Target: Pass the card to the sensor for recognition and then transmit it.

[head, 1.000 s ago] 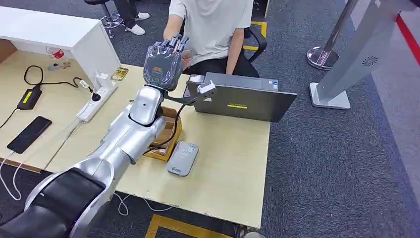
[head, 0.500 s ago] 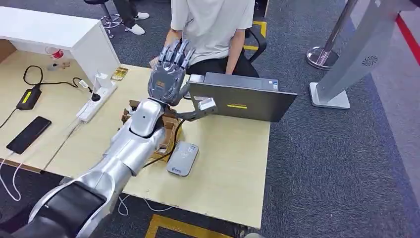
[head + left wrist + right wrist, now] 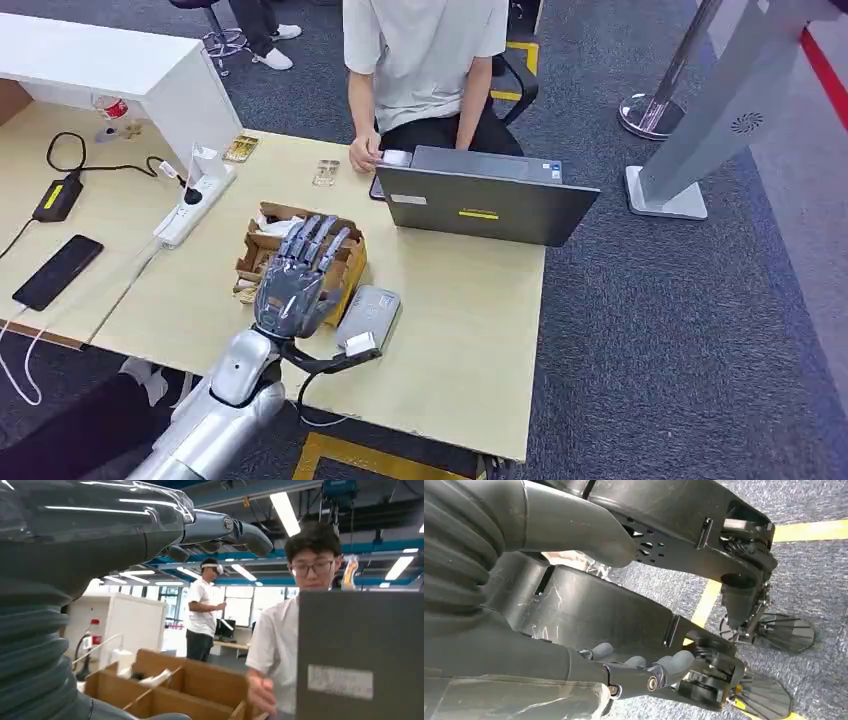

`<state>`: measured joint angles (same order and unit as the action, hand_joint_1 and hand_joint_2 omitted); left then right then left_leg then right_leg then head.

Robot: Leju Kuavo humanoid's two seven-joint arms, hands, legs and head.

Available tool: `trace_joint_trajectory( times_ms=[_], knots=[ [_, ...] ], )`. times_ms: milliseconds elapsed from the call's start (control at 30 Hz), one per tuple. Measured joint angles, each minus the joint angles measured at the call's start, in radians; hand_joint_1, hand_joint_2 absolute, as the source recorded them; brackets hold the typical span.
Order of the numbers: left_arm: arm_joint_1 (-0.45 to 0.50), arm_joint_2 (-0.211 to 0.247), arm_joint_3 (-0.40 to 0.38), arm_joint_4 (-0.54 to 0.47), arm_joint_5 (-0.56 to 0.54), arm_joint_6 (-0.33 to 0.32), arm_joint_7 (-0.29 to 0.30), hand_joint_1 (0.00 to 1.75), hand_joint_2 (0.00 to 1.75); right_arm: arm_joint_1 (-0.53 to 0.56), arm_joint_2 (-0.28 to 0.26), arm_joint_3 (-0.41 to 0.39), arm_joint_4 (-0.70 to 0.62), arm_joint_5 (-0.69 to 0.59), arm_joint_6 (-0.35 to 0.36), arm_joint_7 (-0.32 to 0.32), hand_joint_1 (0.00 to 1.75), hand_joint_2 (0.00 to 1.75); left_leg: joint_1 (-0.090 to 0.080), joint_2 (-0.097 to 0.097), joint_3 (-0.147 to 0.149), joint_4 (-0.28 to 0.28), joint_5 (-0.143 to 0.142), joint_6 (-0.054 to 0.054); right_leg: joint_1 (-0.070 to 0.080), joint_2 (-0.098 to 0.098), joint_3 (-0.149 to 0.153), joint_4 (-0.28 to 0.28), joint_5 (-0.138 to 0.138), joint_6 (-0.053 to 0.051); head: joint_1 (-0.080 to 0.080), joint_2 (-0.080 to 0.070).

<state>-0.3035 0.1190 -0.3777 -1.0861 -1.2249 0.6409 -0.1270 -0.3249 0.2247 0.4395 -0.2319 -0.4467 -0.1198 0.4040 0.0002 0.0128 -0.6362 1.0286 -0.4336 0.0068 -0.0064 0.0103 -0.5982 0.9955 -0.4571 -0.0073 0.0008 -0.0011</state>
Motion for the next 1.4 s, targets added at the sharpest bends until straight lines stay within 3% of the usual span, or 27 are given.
trace_joint_trajectory(
  times_ms=[133,500,767,1033,1400],
  knots=[
    [0.027,0.025,0.002,0.008,0.0,0.003,0.001,0.0,1.75,0.0,-0.003,-0.01,0.0,0.003,-0.003,0.0,0.0,1.75,0.0,-0.001,0.0,0.0,0.0,0.0,0.0,-0.001,0.0,0.0,0.0,0.0,0.0,0.0],
    [0.037,0.029,0.004,0.087,-0.002,0.004,-0.014,0.0,1.75,0.011,-0.003,-0.02,-0.003,-0.001,-0.023,-0.017,0.0,1.75,0.0,-0.002,0.0,0.0,0.0,0.0,0.0,-0.002,0.001,0.0,0.0,0.0,0.0,0.0],
    [0.02,0.022,0.034,0.137,-0.06,0.013,0.081,0.0,1.75,0.014,-0.003,-0.026,-0.004,0.001,-0.018,-0.01,0.0,1.75,0.0,-0.002,0.0,0.0,0.0,0.0,0.0,-0.002,0.0,0.0,0.0,0.0,0.0,0.0],
    [0.005,0.008,0.086,0.177,-0.063,0.013,0.094,0.0,1.75,0.019,-0.003,-0.042,-0.005,0.007,-0.016,-0.008,0.0,1.75,0.0,-0.002,0.0,0.0,0.0,0.0,0.0,-0.002,0.0,0.0,0.0,0.0,0.0,0.0],
    [0.004,0.005,0.099,0.185,-0.066,0.008,0.094,0.0,1.75,0.024,-0.003,-0.043,-0.006,0.014,-0.015,-0.015,0.0,1.75,0.0,-0.002,0.0,0.0,0.0,0.0,0.0,-0.002,0.0,0.0,0.0,0.0,0.0,0.0]
  ],
)
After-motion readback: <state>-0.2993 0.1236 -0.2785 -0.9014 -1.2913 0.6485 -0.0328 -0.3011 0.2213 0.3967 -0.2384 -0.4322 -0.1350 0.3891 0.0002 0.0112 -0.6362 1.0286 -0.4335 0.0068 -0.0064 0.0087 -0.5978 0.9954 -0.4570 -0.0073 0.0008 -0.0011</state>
